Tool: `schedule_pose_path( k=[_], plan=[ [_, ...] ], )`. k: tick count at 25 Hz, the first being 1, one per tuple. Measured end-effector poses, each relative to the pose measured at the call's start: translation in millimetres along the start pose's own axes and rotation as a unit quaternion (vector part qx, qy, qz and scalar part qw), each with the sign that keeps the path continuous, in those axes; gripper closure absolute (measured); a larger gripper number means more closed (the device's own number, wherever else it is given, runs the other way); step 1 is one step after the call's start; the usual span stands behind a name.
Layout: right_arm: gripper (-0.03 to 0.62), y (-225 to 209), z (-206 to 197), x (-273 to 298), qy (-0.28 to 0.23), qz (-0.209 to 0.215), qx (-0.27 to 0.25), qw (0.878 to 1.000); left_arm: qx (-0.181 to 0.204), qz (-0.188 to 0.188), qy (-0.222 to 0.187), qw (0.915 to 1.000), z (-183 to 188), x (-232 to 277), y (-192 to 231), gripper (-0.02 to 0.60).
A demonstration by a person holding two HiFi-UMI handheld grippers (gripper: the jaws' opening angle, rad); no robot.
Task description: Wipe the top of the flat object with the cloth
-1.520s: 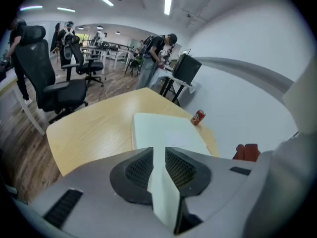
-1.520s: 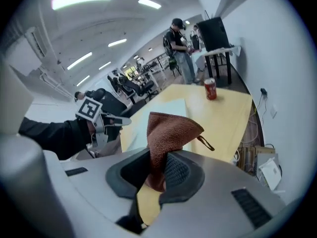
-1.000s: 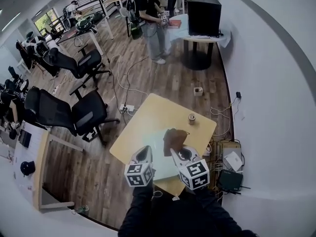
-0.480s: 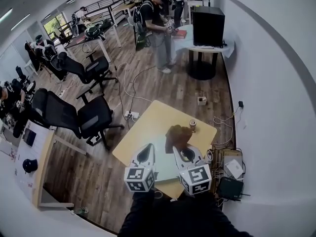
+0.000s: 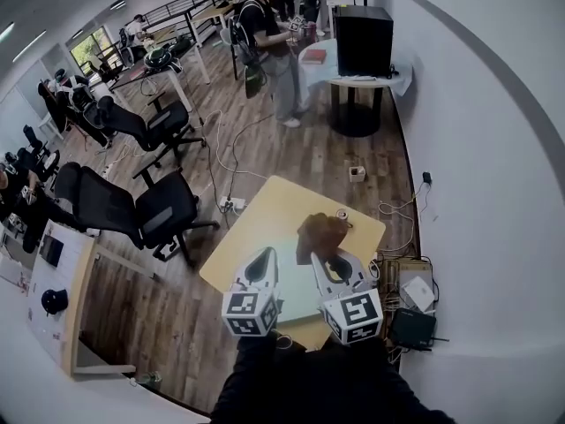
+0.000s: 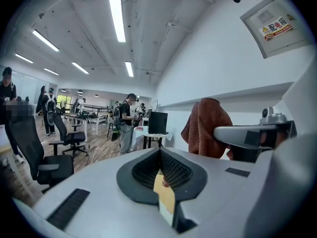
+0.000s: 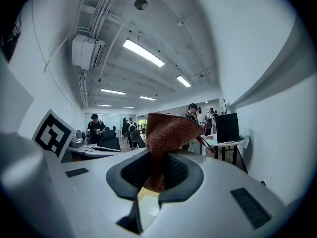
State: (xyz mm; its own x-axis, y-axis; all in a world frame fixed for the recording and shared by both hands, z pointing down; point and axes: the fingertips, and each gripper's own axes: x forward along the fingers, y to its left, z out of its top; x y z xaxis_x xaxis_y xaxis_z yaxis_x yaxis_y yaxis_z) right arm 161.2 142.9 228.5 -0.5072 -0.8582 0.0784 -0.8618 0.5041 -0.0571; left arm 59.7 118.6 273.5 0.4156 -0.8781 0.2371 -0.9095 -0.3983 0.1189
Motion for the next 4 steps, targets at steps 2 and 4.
schedule_pose_path(
  k=[2, 4],
  plan=[
    [0.53, -2.7, 0.8, 1.1, -0.004, -0.002, -0.001, 1.0, 0.001, -0.001, -0.002, 1.0, 0.4, 2.9, -0.3, 0.548],
    [0.53, -5.1, 0.5, 2.6, -0.007, -0.004, -0.001, 1.0, 0.002, -0.001, -0.003, 1.0, -0.1, 5.7, 0.4, 0.548]
  ],
)
